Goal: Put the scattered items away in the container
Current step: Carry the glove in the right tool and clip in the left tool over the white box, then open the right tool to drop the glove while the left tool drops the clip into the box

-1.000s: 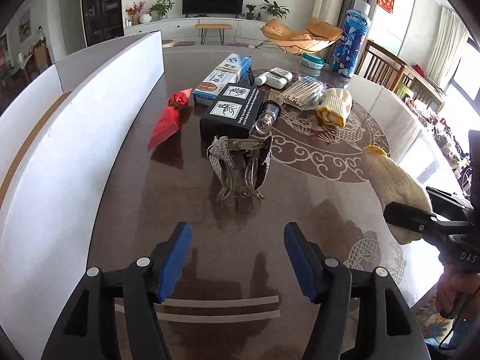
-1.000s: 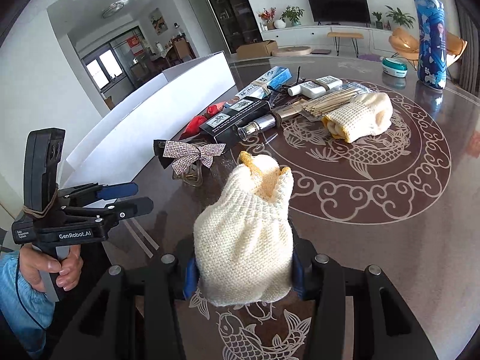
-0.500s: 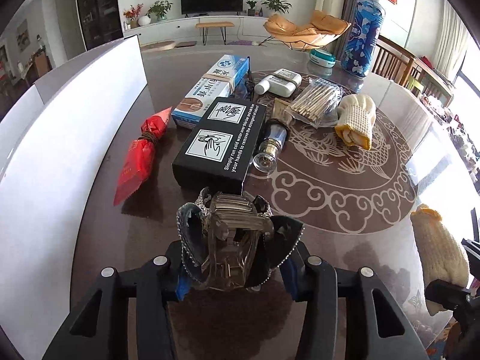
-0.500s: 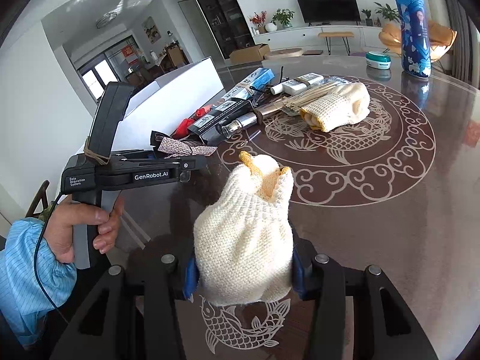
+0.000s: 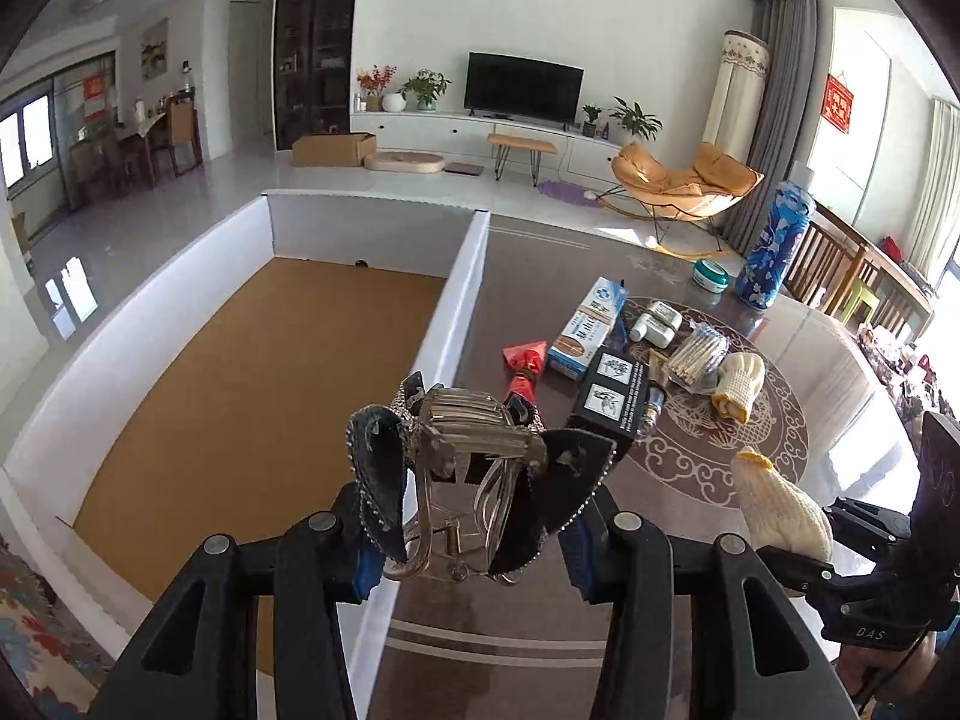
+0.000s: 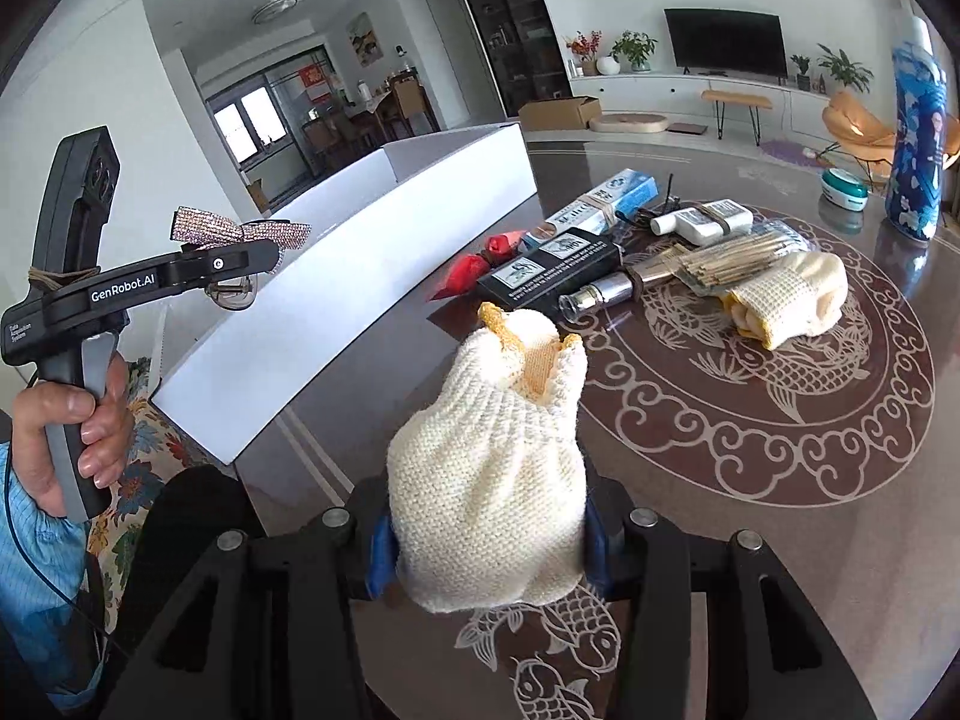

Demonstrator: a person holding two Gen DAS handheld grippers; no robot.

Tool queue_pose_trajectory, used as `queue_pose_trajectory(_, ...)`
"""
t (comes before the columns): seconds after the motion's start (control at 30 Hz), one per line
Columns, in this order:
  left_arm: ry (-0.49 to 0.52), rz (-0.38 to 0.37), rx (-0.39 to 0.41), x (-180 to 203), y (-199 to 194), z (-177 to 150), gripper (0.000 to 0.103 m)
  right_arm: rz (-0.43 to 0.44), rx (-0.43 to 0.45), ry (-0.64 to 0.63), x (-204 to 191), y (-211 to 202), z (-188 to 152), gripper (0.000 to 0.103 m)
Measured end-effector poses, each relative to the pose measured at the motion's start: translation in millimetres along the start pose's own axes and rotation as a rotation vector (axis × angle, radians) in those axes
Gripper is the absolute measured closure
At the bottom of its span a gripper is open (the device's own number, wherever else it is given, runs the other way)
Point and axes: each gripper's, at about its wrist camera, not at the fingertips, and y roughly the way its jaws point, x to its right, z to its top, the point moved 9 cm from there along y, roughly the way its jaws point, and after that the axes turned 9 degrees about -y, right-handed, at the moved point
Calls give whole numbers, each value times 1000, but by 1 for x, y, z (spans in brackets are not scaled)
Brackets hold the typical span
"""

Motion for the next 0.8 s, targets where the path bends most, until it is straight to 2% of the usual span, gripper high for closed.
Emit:
queue_pose_trajectory(0.17,-146,115,-20,-105,2,20,56,112,47,-186,-104,32,75,54)
queue_pose_trajectory(0.33,-219,206,-66,-165,22,17,56,201,43,-314,-201,88,132,54)
queue_pose_trajectory(0.43,-237,232,-110,-180,37,9,56,219,-32,-325,-229,135,142,54)
queue_pose_trajectory(0.53,-237,285,-160,-188,50,1,54,193,-119,-363,-238,175,136,54)
queue_pose_trajectory(0.6,-256,285,-192,-191,58,-2,54,164,-179,-394,-240,195,128,50)
queue_pose_trajectory(0.63,-261,277,-202,-191,62,-3,53,145,-205,-410,-239,202,124,42)
queue_pose_trajectory(0.67,-261,276,-211,-191,66,-5,52,125,-223,-433,-239,208,120,25)
queue_pose_trajectory(0.73,-232,301,-220,-190,72,-7,44,79,-237,-491,-239,213,114,6)
queue_pose_trajectory(0.8,-197,322,-225,-186,79,-8,38,50,-252,-526,-237,216,110,6)
